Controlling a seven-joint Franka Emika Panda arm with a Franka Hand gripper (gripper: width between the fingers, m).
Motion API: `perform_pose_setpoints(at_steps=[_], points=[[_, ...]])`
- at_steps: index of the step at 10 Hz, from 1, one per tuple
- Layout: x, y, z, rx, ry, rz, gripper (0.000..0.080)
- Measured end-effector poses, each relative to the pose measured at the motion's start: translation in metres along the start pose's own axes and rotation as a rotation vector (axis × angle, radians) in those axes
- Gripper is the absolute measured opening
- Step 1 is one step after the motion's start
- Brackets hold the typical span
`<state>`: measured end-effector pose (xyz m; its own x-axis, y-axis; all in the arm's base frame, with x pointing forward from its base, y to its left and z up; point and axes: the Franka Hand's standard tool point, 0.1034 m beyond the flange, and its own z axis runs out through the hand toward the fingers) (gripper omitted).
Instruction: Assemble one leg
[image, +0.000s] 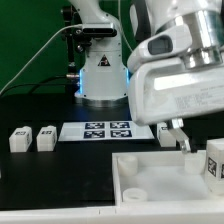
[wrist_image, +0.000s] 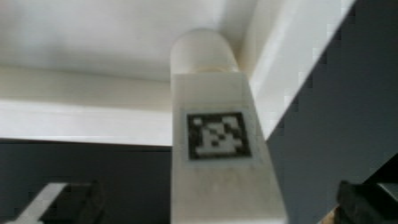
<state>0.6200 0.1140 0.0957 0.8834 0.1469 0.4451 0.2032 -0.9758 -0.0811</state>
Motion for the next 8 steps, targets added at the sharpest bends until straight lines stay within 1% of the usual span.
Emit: perform_pose_setpoints(at_steps=[1, 2, 3, 4, 5, 6, 7, 8], points=[[0.003, 0.0, -0.002, 0.004, -0.024, -0.001, 0.0649], [0.003, 0.0, -0.001, 0.023, -0.138, 0.002, 0.0649], [0.014, 0.0, -0.001, 0.039, -0.206, 0.005, 0.0649], [0.011, -0.002, 0.003, 0.058, -0.3, 0.009, 0.0649], [0.014, -0.002, 0.007, 0.073, -0.364, 0.01, 0.0649], [0.008, -0.003, 0.008, 0.091, -0.509, 0.002, 0.0649], [0.015, 0.0, 0.014, 0.102, -0.539, 0.001, 0.0649], [0.013, 0.003, 0.02, 0.102, -0.545, 0.006, 0.0649]])
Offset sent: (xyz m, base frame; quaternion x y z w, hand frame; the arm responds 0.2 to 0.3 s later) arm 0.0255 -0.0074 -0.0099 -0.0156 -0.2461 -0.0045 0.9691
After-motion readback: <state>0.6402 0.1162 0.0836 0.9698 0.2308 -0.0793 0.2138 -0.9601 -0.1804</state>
